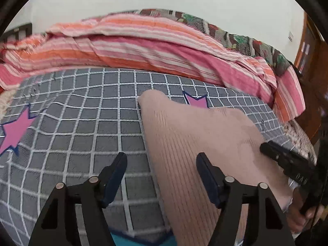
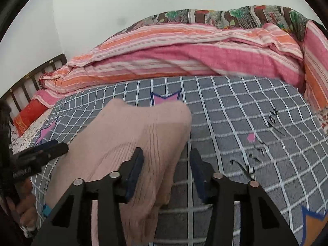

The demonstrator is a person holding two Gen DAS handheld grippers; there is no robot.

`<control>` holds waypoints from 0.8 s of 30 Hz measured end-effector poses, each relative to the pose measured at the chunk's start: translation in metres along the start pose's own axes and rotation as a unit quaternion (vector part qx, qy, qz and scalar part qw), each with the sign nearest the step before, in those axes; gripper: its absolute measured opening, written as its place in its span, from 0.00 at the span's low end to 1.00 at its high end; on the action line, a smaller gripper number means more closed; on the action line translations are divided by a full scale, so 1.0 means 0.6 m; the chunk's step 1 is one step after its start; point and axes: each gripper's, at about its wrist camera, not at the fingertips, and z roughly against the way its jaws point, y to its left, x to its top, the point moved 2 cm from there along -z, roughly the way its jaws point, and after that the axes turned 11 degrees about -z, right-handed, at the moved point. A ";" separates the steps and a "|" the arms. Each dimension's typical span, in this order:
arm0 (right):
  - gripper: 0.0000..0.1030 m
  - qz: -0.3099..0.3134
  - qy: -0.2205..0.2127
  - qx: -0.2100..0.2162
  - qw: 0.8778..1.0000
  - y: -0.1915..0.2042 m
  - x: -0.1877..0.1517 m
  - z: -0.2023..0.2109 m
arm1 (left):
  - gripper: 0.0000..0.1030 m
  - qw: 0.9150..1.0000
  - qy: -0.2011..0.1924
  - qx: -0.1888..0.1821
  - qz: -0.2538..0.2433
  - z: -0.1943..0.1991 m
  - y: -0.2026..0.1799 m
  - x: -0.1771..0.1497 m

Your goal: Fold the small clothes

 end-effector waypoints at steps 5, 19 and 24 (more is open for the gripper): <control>0.30 0.006 0.008 -0.032 0.999 -0.020 -0.010 -0.056 | 0.63 1.000 0.020 -0.005 -0.015 -0.061 -0.003 -0.018; 0.30 -0.009 -0.006 -0.022 1.000 -0.036 -0.022 -0.064 | 0.77 1.000 -0.022 -0.015 0.006 -0.070 0.005 -0.038; 0.30 0.004 -0.017 -0.035 0.999 -0.029 -0.025 -0.060 | 0.74 0.999 -0.024 -0.021 0.014 -0.064 0.012 -0.023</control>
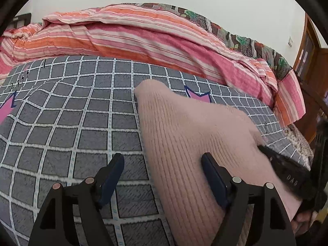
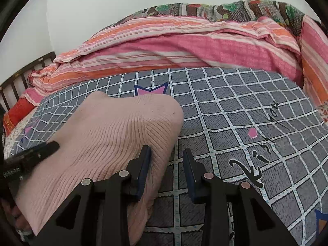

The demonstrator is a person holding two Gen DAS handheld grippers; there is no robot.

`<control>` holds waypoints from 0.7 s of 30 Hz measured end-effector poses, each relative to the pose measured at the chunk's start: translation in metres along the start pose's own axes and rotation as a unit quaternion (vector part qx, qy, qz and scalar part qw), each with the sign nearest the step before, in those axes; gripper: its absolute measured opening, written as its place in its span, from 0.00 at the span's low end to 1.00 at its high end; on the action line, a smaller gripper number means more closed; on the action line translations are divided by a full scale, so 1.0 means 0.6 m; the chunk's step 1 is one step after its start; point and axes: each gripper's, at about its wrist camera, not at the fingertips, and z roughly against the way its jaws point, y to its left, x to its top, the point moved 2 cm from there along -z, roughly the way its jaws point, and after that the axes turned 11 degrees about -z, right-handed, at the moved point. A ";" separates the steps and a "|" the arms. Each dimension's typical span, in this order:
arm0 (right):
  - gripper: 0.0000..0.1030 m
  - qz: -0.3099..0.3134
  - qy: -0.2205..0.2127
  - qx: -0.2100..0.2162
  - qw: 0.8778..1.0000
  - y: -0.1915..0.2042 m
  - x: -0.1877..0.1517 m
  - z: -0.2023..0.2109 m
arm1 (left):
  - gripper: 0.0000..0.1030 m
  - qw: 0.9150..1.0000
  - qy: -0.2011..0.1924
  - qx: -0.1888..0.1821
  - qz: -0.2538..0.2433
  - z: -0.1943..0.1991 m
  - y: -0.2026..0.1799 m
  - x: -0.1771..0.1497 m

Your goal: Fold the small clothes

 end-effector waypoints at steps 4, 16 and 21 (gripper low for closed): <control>0.30 -0.007 0.003 0.008 1.000 -0.004 0.001 -0.001 | 0.64 1.000 0.014 -0.009 0.014 -0.030 0.016 0.031; 0.31 -0.017 -0.001 0.017 1.000 -0.010 0.001 -0.002 | 0.41 0.996 0.037 0.081 0.020 -0.108 0.061 0.077; 0.38 -0.037 0.006 0.032 0.999 -0.019 0.005 -0.006 | 0.42 0.997 0.041 0.055 0.037 -0.104 0.070 0.068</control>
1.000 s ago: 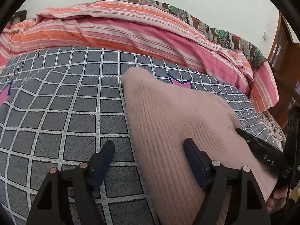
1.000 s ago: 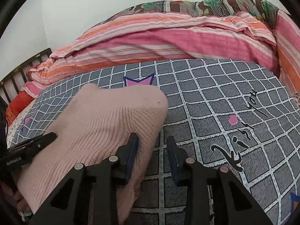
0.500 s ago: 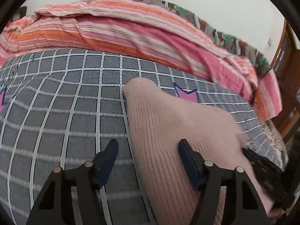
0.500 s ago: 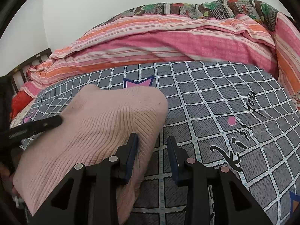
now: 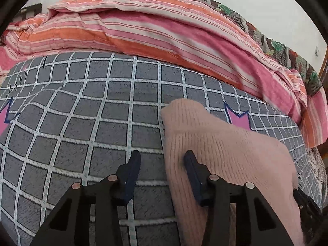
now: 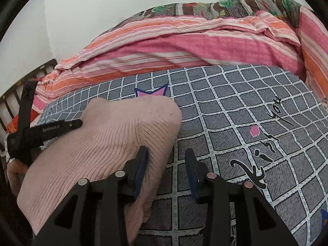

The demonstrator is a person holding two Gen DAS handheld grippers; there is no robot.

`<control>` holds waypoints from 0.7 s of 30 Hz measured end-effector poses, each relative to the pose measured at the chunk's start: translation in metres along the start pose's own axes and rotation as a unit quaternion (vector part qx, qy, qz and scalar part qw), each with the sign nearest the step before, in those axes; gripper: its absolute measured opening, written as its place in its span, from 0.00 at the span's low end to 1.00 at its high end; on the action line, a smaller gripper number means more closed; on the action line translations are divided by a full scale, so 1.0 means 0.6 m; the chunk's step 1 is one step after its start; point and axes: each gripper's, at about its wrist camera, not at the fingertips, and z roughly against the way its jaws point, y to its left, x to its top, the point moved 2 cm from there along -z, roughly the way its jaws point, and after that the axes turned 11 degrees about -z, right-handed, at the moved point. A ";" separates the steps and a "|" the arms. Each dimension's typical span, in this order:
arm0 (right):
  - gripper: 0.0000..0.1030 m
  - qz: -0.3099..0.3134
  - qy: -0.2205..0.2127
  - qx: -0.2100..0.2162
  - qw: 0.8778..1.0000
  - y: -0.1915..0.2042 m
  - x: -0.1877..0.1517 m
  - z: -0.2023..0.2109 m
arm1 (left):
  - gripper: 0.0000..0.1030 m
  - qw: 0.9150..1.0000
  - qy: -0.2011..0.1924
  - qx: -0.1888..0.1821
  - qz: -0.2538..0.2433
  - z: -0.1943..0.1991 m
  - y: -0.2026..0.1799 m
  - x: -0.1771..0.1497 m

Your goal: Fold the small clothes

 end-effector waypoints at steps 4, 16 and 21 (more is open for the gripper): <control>0.49 -0.050 0.020 0.030 0.998 -0.025 0.010 -0.002 | 0.43 0.999 -0.009 -0.041 0.002 0.032 -0.005 -0.015; 0.46 -0.066 0.067 0.080 0.992 0.024 0.001 0.069 | 0.60 0.993 -0.011 -0.109 -0.043 0.156 -0.055 -0.097; 0.14 -0.040 0.053 0.051 0.996 0.047 -0.003 0.058 | 0.60 0.993 -0.006 -0.113 -0.042 0.176 -0.062 -0.099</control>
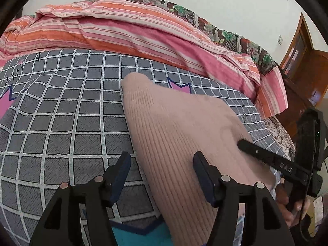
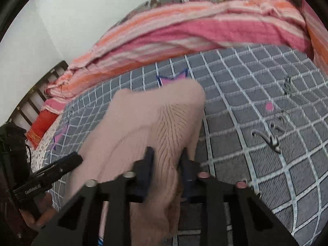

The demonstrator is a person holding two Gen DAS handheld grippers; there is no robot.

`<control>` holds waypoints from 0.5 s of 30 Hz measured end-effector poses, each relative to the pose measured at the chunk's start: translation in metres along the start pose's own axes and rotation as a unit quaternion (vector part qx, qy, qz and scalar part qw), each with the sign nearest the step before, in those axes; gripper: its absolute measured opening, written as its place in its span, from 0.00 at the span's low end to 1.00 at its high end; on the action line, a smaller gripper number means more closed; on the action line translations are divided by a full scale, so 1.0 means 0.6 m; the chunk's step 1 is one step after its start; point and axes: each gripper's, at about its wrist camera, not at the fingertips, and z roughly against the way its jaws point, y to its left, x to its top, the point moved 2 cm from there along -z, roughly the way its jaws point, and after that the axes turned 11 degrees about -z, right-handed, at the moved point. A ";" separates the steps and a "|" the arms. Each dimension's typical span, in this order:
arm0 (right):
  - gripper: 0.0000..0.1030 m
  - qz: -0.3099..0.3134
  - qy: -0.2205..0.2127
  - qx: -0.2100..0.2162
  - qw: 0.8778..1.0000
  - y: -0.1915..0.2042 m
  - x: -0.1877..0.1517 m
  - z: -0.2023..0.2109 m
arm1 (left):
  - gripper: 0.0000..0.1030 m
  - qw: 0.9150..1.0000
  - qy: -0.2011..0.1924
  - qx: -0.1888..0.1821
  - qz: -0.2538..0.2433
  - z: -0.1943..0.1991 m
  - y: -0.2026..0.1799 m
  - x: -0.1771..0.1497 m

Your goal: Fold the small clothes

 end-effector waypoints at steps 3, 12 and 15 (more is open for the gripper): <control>0.13 0.029 -0.053 -0.007 0.998 0.003 -0.004 0.028 | 0.60 1.000 -0.016 0.003 -0.011 0.018 -0.012 -0.003; 0.14 0.067 -0.031 -0.077 0.994 -0.003 -0.026 -0.013 | 0.73 0.998 -0.012 0.047 -0.045 -0.007 -0.027 -0.033; 0.17 0.061 -0.022 -0.075 0.995 -0.009 -0.017 -0.014 | 0.75 0.998 -0.010 0.041 -0.039 -0.008 -0.020 -0.034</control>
